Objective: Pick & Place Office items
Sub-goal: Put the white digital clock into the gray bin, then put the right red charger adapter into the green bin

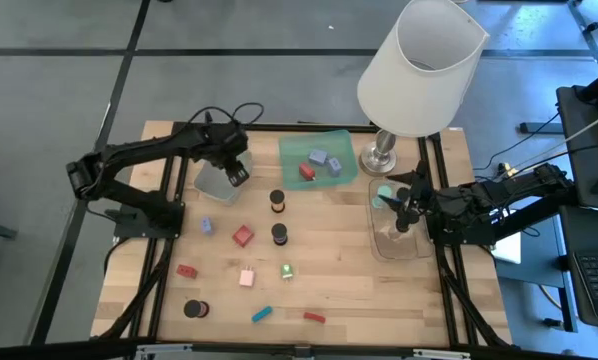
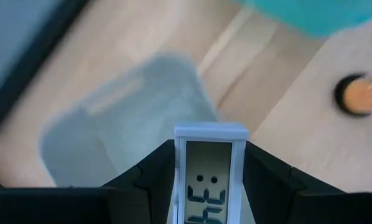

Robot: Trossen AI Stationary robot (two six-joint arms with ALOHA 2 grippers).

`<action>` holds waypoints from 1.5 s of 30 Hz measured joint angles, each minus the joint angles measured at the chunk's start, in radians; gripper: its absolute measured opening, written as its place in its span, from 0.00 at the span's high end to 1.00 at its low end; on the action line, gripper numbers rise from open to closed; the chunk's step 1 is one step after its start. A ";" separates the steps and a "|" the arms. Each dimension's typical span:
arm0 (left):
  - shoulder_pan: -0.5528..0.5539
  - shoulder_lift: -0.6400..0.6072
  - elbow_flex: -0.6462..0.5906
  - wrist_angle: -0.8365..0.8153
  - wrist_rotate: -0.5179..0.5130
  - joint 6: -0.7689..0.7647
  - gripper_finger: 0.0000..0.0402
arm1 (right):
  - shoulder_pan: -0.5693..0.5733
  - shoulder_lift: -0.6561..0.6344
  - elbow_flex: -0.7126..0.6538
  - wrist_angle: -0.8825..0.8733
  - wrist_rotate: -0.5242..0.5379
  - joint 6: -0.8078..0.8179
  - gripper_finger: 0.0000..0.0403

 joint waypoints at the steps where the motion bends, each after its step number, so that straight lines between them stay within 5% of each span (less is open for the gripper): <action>1: 0.008 0.003 -0.025 0.005 0.001 -0.016 0.61 | 0.000 0.000 0.000 0.000 0.025 0.007 0.30; 13: 0.056 0.014 -0.212 0.126 0.027 -0.077 0.59 | 0.000 0.000 0.000 -0.018 0.089 0.015 0.30; 33: 0.056 0.013 -0.163 0.115 -0.027 -0.074 0.46 | 0.000 0.000 0.000 -0.018 0.053 -0.008 0.30; 45: -0.046 0.012 -0.020 0.042 0.231 -0.109 0.46 | 0.000 0.000 0.000 -0.018 0.051 -0.008 0.30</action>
